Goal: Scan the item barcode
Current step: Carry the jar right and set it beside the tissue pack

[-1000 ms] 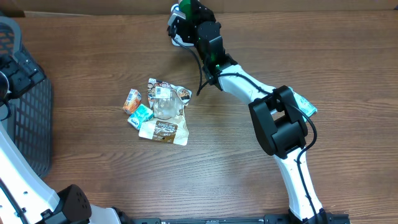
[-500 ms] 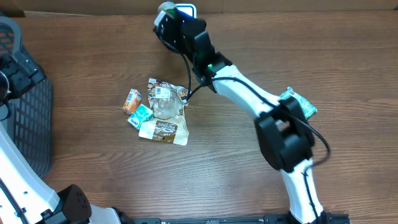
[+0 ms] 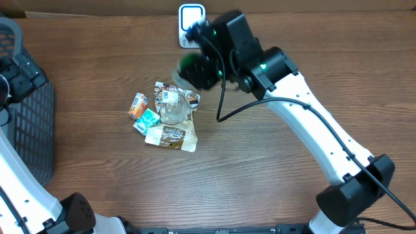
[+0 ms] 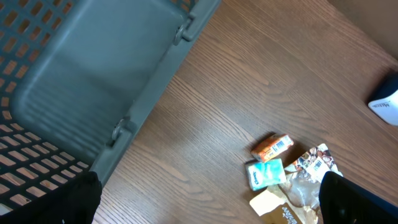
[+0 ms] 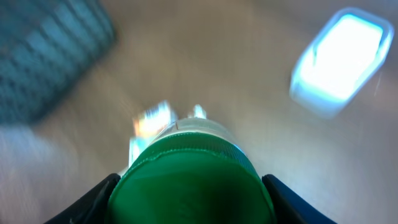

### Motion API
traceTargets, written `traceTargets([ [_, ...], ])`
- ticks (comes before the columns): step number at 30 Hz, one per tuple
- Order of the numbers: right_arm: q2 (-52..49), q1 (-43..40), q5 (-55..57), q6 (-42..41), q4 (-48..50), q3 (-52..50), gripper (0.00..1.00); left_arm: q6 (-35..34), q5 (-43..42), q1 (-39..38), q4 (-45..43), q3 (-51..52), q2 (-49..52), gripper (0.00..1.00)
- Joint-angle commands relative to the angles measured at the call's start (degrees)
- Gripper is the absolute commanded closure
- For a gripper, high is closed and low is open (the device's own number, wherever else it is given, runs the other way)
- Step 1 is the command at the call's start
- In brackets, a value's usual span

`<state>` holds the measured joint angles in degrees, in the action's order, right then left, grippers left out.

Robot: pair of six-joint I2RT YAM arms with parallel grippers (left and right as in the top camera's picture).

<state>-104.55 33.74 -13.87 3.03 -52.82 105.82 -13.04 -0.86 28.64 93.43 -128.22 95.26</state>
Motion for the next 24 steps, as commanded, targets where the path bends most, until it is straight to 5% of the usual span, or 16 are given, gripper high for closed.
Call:
traceTargets([
  [1,-1.7,-1.1,7.6,-4.4,-6.4,0.2,0.75,1.3,-0.2,0.2,-0.1,-0.8,0.2,0.01],
  [6,-3.5,-4.0,17.8,-14.6,-15.2,-3.3,0.75,1.3,-0.2,0.2,-0.1,-0.8,0.2,0.0],
  [14,-5.9,-14.9,22.4,-26.6,-12.8,-12.5,0.75,1.3,-0.2,0.2,-0.1,-0.8,0.2,0.0],
  [24,-10.4,-24.3,22.4,-27.3,-9.9,-17.8,0.75,1.3,-0.2,0.2,-0.1,-0.8,0.2,0.01],
])
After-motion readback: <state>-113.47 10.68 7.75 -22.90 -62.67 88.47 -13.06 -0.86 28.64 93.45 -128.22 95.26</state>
